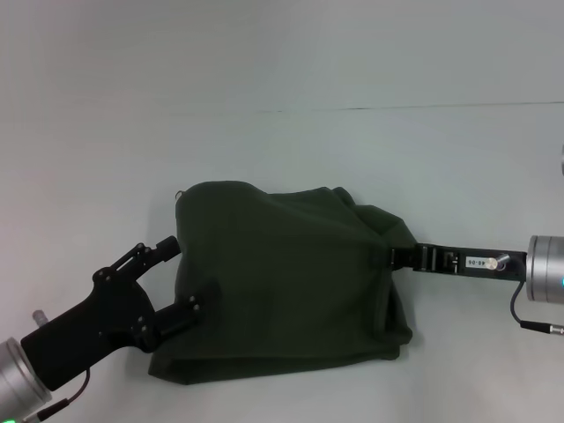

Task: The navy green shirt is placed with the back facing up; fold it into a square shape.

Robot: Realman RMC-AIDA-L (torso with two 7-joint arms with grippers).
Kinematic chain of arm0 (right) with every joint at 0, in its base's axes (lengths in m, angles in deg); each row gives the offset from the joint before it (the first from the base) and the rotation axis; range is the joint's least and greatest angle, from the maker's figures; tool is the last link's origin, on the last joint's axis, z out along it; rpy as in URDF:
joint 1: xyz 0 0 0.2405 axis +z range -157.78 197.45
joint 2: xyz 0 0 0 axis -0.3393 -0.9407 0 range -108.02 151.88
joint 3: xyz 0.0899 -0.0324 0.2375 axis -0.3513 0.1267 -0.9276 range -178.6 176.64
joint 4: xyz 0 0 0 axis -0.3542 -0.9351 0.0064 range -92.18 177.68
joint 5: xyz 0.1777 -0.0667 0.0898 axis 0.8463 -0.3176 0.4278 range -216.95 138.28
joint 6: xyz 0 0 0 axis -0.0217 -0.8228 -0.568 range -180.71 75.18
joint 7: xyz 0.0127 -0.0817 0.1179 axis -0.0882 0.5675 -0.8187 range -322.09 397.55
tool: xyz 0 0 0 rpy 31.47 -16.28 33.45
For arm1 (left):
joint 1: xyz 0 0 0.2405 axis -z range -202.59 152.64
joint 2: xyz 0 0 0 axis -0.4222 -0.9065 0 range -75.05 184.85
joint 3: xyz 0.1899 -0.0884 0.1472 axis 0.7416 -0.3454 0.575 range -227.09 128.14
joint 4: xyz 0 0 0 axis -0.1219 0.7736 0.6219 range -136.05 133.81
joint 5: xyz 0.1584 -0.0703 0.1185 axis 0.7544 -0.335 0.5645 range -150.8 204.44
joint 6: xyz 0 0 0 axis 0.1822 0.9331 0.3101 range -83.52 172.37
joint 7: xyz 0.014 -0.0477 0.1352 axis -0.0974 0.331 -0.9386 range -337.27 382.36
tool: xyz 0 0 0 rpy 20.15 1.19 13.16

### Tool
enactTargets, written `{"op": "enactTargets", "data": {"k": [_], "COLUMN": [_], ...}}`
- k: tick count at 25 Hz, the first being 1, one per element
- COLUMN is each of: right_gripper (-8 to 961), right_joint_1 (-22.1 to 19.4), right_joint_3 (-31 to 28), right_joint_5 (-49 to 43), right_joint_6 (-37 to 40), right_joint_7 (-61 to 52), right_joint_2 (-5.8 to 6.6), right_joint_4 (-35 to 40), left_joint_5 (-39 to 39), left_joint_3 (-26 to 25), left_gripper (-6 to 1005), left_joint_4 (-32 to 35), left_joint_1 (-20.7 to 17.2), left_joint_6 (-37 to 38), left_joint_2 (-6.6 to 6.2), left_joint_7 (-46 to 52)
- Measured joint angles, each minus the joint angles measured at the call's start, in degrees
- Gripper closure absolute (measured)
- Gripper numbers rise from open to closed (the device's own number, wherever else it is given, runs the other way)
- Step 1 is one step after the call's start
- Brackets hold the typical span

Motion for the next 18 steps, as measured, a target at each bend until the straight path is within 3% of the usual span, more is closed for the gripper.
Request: {"op": "enactTargets", "data": {"k": [10,15,18], "right_gripper": [933,737,529], "right_joint_1": [-0.57,-1.36,-1.54], "right_joint_3": [-3.37,-10.8,-14.33], "right_joint_5": [0.01,0.01,0.03], "right_joint_6": [0.51,1.63,3.77], "right_joint_7": [3.31,7.28,8.78], "right_joint_2": [0.03,-0.18,-0.13], "right_joint_4": [0.32,0.39,0.45], "left_joint_5": [-0.36,-0.47,-0.52], "left_joint_3": [-0.26,-0.76,-1.23], "left_gripper": [112,113,113], "left_joint_4": [-0.13,0.03,0.13], "left_joint_1": [0.1,-0.26,-0.41], "left_joint_6": [-2.76,-3.0,-3.41], "left_joint_2": [0.06,0.06,0.06], "left_joint_7": [1.45,1.17,1.05]}}
